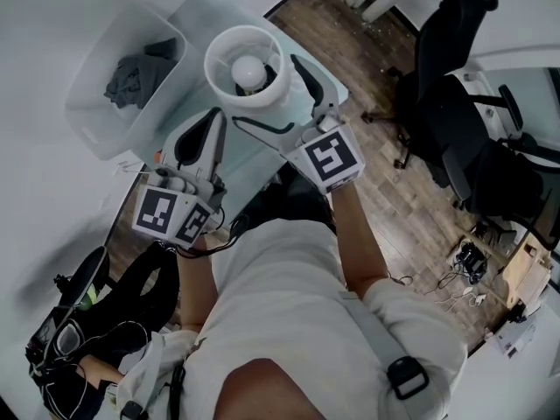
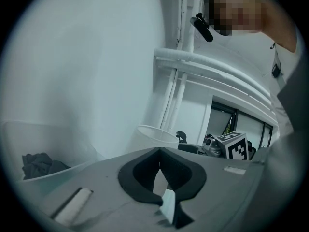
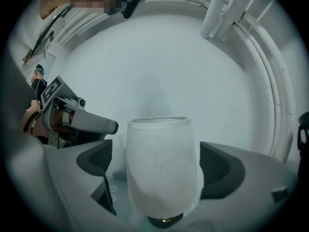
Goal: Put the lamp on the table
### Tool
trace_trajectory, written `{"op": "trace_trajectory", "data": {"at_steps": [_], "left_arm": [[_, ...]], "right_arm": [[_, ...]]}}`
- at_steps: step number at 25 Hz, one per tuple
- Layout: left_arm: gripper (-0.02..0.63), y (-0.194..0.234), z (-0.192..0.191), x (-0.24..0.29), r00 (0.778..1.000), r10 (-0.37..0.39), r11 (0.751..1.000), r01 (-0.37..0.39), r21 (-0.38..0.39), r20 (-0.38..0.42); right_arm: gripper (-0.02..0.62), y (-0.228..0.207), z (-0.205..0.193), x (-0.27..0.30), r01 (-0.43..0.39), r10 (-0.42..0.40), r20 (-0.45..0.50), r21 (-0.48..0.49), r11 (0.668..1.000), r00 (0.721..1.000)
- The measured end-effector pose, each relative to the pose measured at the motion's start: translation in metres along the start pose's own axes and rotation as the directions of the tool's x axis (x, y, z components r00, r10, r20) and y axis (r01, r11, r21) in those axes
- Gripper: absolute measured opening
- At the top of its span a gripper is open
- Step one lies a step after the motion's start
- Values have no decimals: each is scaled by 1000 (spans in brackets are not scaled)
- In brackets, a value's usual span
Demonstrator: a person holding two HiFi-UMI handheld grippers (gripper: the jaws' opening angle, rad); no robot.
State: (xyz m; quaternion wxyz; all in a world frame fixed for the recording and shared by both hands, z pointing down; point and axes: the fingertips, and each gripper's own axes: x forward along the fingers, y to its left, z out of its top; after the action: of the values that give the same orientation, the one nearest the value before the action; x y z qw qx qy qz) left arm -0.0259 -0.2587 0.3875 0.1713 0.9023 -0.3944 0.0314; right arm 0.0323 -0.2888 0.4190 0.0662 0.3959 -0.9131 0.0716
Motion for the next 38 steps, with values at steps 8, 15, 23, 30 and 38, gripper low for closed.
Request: {"op": "trace_trajectory", "data": {"at_steps": [8,15,23,30,38], "left_arm": [[0,-4,9,-9,1000,-20,1000,19,13,25],[0,-17,20,-14,998,-50,998,48,31,48],[0,-28,33,-20,994,-71,997,68,48,77],[0,-39,49,-26,990,-88,994,80,73,110],[0,-51,65,-35,981,-124,990,113,80,150]], "right_arm": [[506,13,26,-18,4,-4,41,-10,1000,999],[353,24,47,-35,11,-9,61,-22,1000,998],[151,35,65,-48,12,-11,84,-4,1000,996],[-2,39,76,-58,11,-14,104,22,1000,994],[-3,45,100,-75,-19,12,154,45,999,988]]}}
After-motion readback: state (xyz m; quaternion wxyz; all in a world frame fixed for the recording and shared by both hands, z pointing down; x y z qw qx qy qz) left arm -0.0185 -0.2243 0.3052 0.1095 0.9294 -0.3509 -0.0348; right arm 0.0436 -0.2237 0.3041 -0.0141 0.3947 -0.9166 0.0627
